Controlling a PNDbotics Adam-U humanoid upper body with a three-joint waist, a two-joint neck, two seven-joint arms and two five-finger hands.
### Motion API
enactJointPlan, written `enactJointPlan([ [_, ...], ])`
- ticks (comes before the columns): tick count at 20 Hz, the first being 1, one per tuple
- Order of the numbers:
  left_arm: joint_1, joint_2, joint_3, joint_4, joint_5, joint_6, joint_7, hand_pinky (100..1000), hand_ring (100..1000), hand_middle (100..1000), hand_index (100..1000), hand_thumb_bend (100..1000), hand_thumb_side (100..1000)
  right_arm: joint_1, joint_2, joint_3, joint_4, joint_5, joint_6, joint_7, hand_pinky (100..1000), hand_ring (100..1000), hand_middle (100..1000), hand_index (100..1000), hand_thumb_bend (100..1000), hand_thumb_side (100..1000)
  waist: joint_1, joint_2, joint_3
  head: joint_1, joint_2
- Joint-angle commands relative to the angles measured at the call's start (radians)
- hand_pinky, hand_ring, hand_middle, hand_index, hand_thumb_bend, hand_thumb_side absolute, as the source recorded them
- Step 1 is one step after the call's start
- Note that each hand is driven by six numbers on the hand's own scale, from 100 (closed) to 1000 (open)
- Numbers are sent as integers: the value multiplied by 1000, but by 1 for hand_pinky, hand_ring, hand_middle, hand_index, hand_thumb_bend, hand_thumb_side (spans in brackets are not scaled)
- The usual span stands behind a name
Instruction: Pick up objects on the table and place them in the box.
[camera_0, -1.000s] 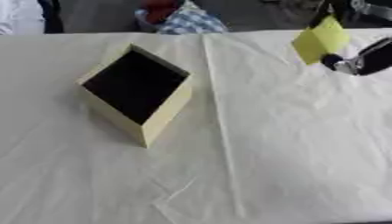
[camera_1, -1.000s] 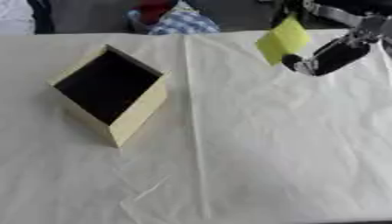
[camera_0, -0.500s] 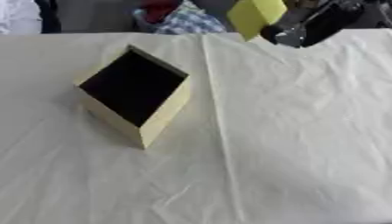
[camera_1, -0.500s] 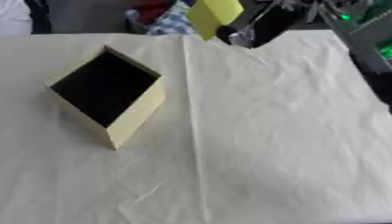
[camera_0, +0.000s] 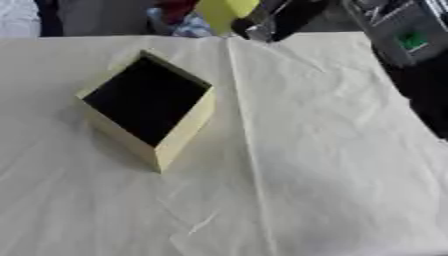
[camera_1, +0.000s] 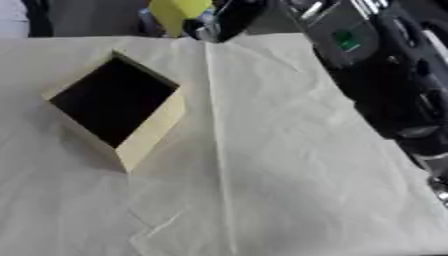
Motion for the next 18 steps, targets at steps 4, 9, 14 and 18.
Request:
enactJointPlan([
  [4, -55, -4, -11, -19, 48, -16, -15, 757, 807, 830, 725, 100, 726, -61, 73, 30, 116, 67, -17, -69, 547, 563, 466, 562, 100, 100, -2, -5, 28, -49, -22],
  [9, -96, -7, -17, -19, 98, -53, -14, 751, 796, 816, 725, 100, 709, -82, 118, 59, 191, 119, -40, -99, 548, 563, 469, 560, 100, 100, -9, 7, 60, -83, -27],
  [14, -114, -5, -17, -19, 139, -83, -21, 751, 795, 816, 726, 100, 707, -89, 166, 79, 220, 157, -56, -123, 546, 562, 467, 559, 100, 100, -11, 15, 75, -97, -34],
  [18, -113, -7, -19, -19, 144, -79, -31, 751, 795, 817, 725, 100, 710, -81, 197, 87, 218, 182, -42, -136, 539, 559, 463, 559, 100, 100, -11, 16, 73, -93, -48],
])
